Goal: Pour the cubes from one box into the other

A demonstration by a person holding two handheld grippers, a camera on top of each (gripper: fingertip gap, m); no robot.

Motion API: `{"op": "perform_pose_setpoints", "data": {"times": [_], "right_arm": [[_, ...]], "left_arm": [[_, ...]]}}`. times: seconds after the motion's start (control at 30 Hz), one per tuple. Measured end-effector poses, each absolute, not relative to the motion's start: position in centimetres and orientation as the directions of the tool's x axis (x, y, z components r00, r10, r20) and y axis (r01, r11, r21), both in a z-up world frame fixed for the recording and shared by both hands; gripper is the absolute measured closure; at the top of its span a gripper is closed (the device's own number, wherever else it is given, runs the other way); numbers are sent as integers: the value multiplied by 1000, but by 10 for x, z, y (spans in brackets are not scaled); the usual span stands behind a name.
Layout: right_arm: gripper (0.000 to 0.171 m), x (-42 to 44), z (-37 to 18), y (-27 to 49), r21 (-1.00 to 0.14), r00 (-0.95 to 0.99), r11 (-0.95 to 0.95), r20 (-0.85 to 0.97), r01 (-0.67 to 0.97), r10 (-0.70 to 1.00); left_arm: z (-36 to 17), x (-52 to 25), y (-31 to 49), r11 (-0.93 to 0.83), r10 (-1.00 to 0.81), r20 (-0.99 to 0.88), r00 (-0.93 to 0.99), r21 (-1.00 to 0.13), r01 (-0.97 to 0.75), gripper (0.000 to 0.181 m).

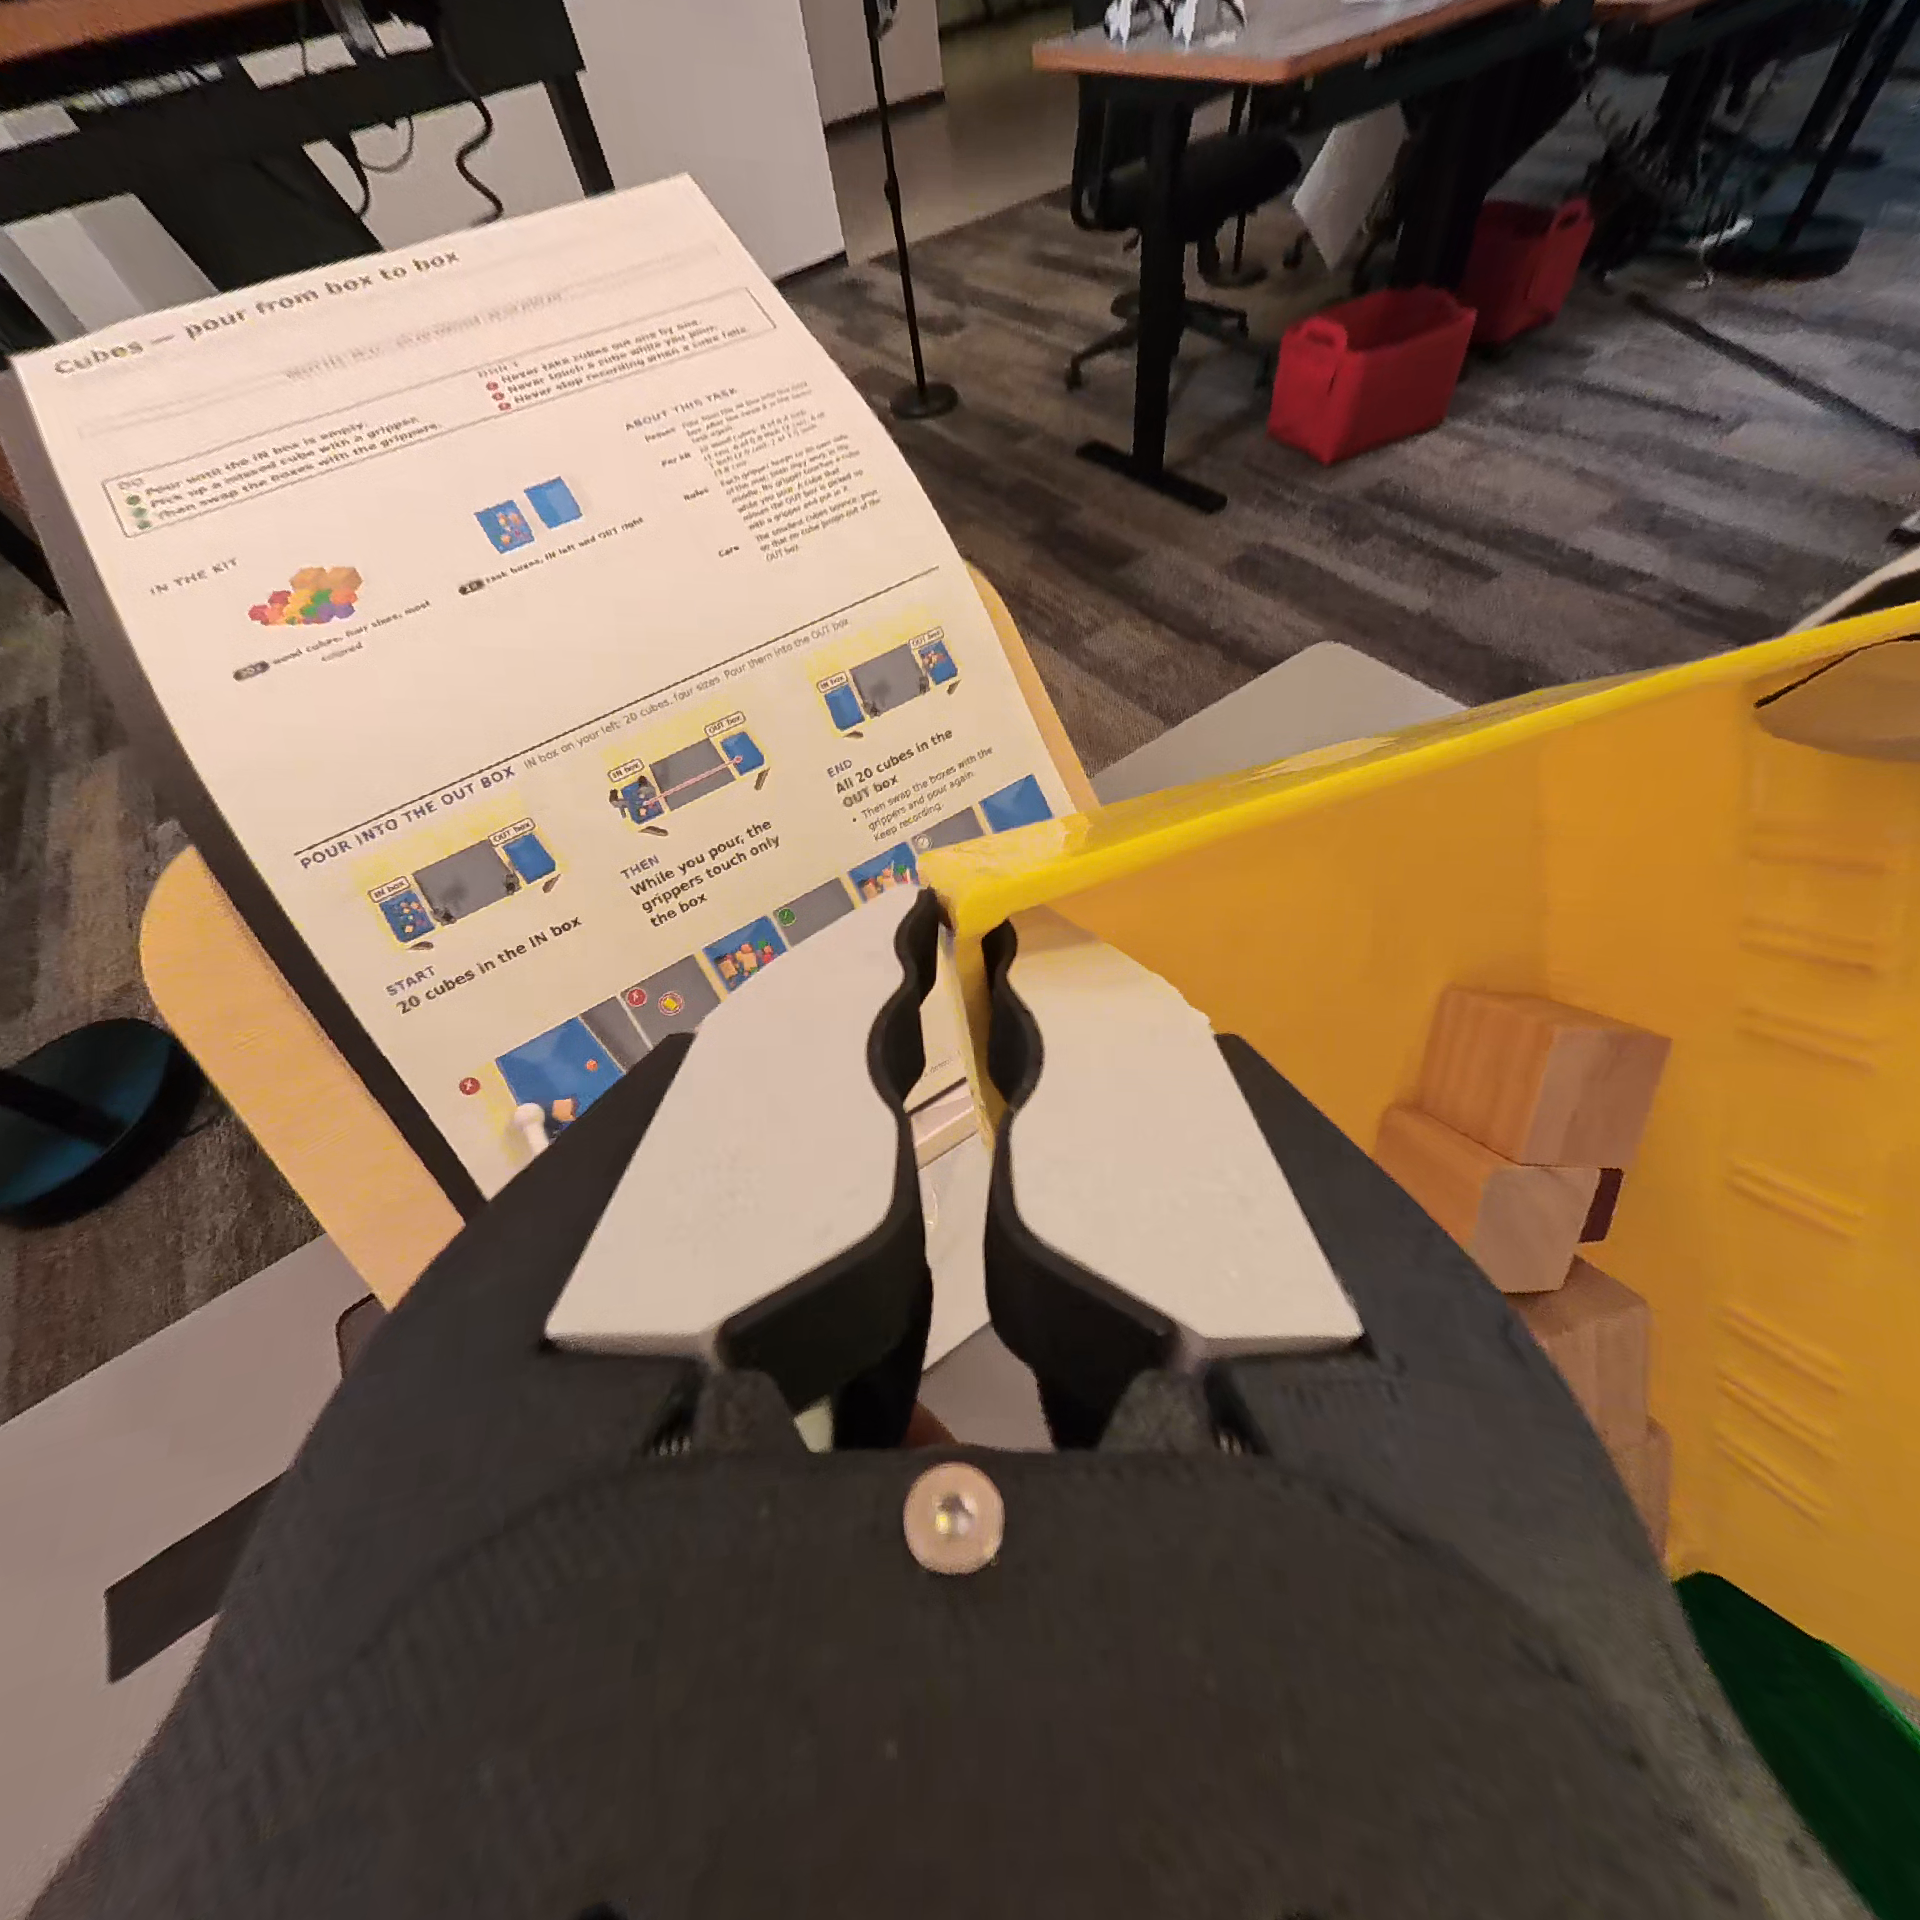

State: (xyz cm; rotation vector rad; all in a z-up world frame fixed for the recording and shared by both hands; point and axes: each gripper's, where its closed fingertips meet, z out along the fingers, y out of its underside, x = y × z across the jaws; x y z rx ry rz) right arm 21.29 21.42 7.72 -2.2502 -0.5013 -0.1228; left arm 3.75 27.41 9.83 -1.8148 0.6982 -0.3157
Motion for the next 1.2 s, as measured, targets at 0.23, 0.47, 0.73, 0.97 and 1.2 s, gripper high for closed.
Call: {"op": "perform_pose_setpoints", "data": {"times": [0.23, 0.47, 0.73, 0.97, 1.2], "right_arm": [[163, 215, 89, 206, -756, 914, -517, 297, 403, 278], [163, 210, 99, 198, -797, 903, -427, 350, 427, 249], [163, 200, 100, 183, -828, 898, -352, 374, 436, 233], [163, 192, 102, 168, -861, 901, -276, 377, 426, 215], [162, 185, 106, 151, -882, 900, -206, 387, 424, 200]], "left_arm": [[109, 38, 261, -115, -571, -153, 806, -958, -263, 175], [115, 33, 247, -29, -546, -150, 824, -980, -197, 174], [112, 22, 230, 25, -525, -128, 841, -990, -135, 174], [116, 14, 210, 126, -494, -144, 858, -988, -94, 175], [117, 7, 193, 190, -483, -119, 867, -981, -29, 175]]}}
